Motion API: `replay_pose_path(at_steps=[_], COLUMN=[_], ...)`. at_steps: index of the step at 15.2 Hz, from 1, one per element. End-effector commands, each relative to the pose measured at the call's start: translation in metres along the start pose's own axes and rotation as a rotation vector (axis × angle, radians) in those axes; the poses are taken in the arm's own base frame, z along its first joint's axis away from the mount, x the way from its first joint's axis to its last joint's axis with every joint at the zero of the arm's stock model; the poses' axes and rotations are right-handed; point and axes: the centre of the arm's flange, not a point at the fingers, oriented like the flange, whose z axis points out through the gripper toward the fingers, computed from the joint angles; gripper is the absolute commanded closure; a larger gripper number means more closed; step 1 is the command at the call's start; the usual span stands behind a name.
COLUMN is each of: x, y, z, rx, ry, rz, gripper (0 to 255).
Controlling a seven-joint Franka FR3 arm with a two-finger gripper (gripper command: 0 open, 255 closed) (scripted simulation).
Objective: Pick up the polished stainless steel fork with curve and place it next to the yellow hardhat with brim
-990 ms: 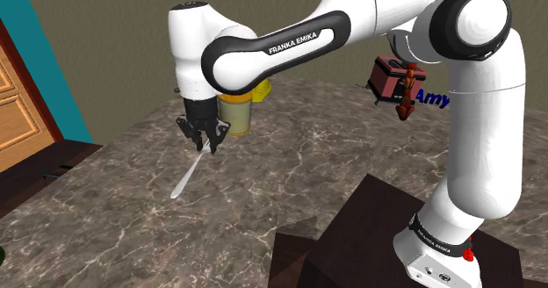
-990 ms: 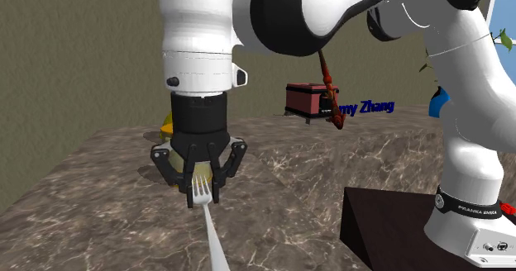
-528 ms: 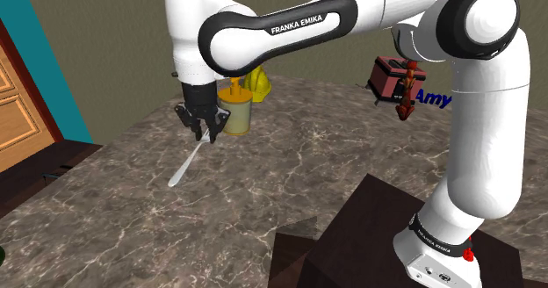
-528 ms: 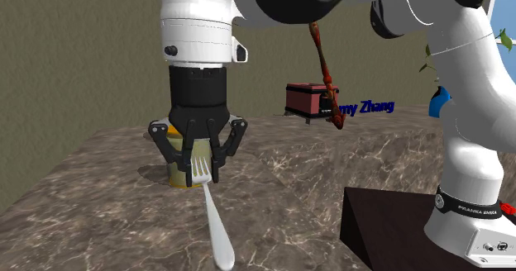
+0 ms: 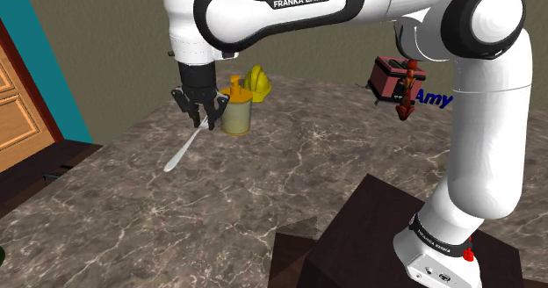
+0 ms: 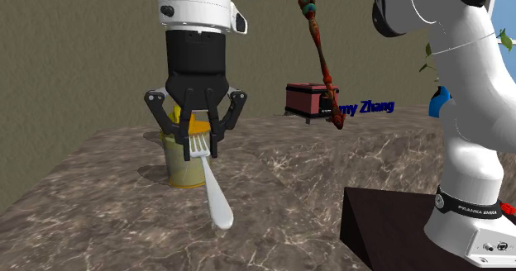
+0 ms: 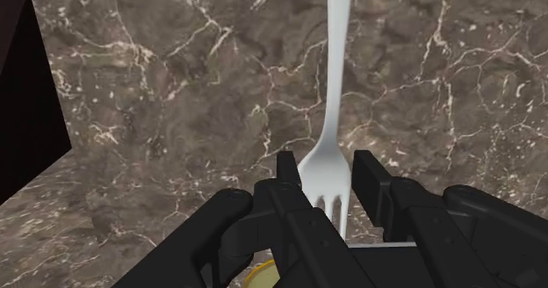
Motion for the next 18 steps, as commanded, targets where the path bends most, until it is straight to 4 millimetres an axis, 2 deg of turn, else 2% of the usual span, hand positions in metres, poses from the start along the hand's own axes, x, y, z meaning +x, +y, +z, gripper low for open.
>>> replay_pose_path(at_steps=[1, 8, 18], x=[0.001, 0.003, 0.123], y=[0.0, -0.001, 0.054], z=[-0.013, -0.047, -0.04], rx=[0.0, 0.0, 0.0], ry=[0.0, 0.0, 0.0], rz=[0.0, 0.0, 0.0], gripper=[255, 255, 255])
